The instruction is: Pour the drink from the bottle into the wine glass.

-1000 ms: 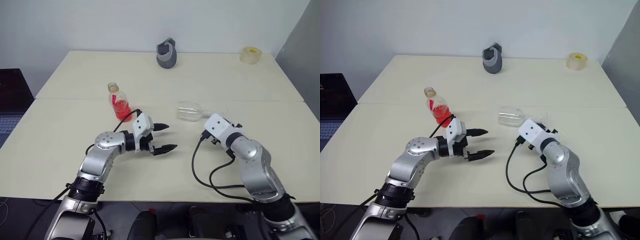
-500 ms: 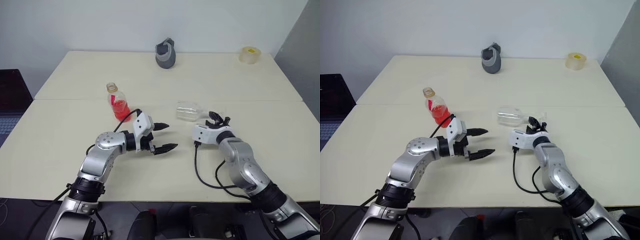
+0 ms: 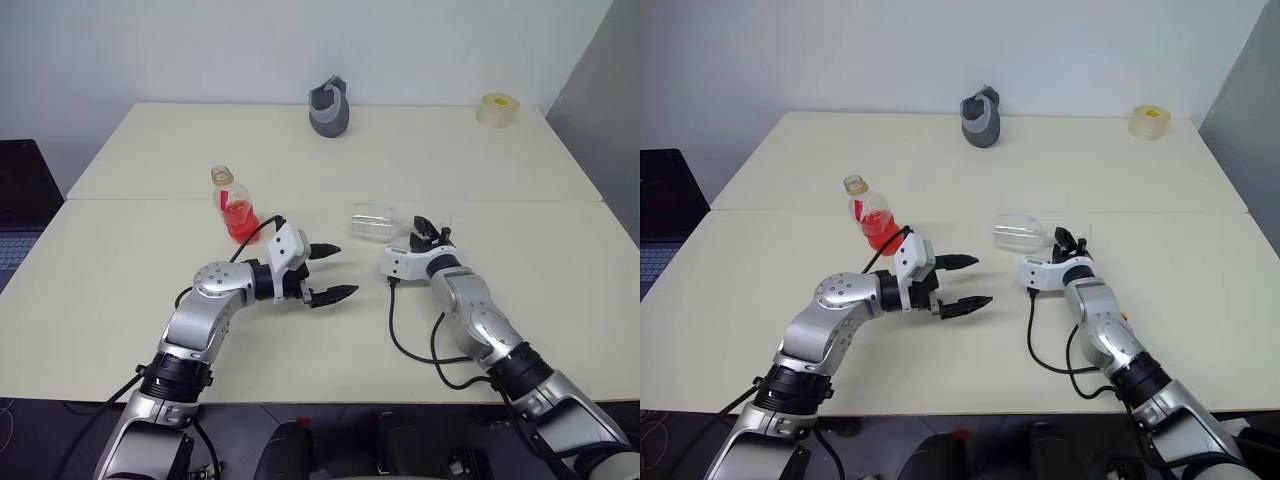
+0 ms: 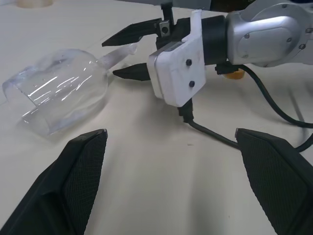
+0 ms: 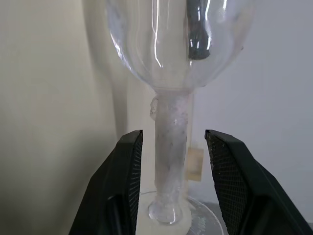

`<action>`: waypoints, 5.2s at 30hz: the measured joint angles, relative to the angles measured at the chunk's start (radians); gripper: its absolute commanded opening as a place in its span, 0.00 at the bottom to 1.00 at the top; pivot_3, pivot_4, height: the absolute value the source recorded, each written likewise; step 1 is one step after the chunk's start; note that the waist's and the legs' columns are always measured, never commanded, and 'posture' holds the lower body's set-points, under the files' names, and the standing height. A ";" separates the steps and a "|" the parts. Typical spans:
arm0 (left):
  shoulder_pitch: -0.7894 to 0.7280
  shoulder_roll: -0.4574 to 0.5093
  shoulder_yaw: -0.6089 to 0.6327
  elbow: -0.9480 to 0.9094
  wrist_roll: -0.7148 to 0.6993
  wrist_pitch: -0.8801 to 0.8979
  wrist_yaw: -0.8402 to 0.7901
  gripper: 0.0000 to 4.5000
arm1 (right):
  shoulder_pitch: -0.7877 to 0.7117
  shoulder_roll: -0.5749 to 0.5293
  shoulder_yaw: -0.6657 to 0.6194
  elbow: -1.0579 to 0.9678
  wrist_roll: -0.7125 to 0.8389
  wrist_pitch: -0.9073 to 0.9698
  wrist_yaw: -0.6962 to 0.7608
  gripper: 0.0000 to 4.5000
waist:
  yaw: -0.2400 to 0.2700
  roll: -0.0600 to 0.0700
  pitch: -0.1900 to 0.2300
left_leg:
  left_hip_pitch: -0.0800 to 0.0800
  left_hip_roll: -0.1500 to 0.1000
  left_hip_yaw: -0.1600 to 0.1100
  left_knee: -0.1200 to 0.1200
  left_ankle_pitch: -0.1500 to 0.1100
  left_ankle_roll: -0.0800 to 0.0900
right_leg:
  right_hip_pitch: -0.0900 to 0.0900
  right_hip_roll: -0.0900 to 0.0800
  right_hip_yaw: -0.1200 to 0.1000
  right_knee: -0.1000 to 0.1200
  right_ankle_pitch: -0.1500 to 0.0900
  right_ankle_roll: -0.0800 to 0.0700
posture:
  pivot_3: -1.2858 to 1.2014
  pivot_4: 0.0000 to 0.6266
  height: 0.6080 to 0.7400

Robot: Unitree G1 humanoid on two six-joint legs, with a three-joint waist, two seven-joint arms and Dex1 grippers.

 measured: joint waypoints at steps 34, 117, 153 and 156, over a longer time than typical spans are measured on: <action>0.084 0.139 0.222 -0.107 -0.235 0.265 0.021 1.00 | 0.034 0.356 -0.372 -0.002 0.826 -0.252 0.242 0.03 | -0.012 -0.001 0.000 | 0.000 0.000 -0.009 0.000 -0.001 0.002 | 0.001 -0.001 -0.001 -0.001 0.000 0.000 | 0.52 0.24 1.00; 0.192 -0.104 0.328 0.046 0.121 -0.132 0.718 1.00 | 0.429 -0.094 -0.471 -0.880 1.460 0.271 0.521 0.99 | 0.008 -0.004 -0.002 | 0.001 -0.001 -0.012 -0.001 -0.001 0.001 | 0.004 -0.001 -0.002 -0.002 -0.001 -0.001 | 0.52 0.24 1.00; -0.159 -0.115 0.315 0.572 0.109 -0.325 0.610 0.26 | 0.410 -0.086 -0.474 -0.909 1.461 0.230 0.478 1.00 | 0.007 -0.005 -0.002 | 0.000 -0.001 -0.013 -0.001 -0.001 0.001 | 0.003 -0.001 -0.004 -0.002 -0.001 -0.001 | 0.52 0.24 1.00; -0.148 -0.114 0.309 0.493 0.103 -0.275 0.603 0.20 | 0.413 -0.085 -0.484 -0.911 1.461 0.209 0.474 1.00 | 0.007 -0.005 -0.002 | -0.001 -0.001 -0.014 0.000 0.000 0.001 | 0.003 -0.001 -0.004 -0.002 -0.001 -0.001 | 0.52 0.24 1.00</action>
